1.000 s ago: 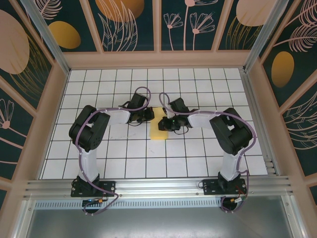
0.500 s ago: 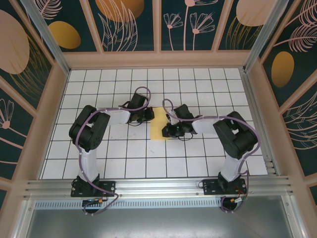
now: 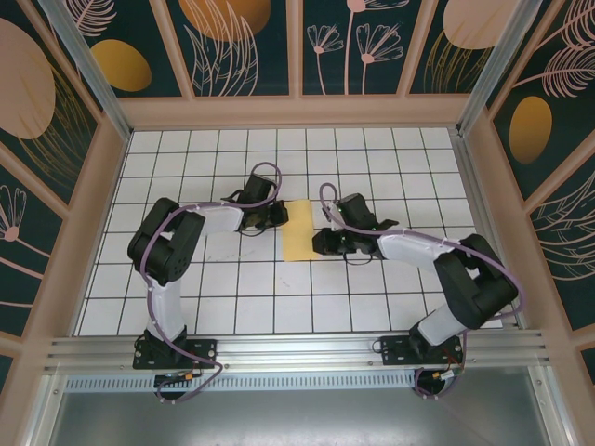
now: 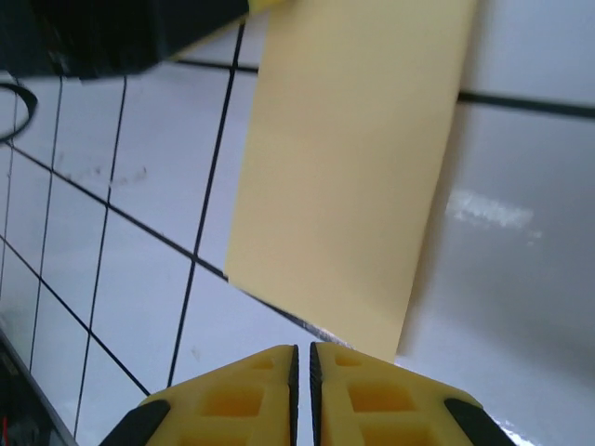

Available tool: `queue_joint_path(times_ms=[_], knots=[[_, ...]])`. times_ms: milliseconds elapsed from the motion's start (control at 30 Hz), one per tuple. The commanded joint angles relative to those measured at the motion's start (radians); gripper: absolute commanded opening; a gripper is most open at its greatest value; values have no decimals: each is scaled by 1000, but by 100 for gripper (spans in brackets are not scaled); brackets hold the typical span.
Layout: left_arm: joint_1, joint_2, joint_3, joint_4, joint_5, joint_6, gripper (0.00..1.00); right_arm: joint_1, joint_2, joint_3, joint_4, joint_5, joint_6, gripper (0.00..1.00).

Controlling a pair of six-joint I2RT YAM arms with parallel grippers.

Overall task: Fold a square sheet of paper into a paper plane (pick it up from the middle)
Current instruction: Fold the square sheet of paper in half at the center of the table.

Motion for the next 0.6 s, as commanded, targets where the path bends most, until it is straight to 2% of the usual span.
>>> queue_joint_path(times_ms=[0, 100, 333, 567], knots=[[12, -84, -18, 24, -20, -36, 18, 13, 13, 29, 1, 114, 43, 14], [12, -135, -32, 67, -26, -72, 25, 32, 67, 73, -23, 167, 59, 14], [26, -207, -101, 109, -50, -118, 40, 71, 188, 152, -29, 185, 99, 14], [53, -319, -237, 113, -118, -139, 49, 120, 243, 173, -109, 254, 227, 14]])
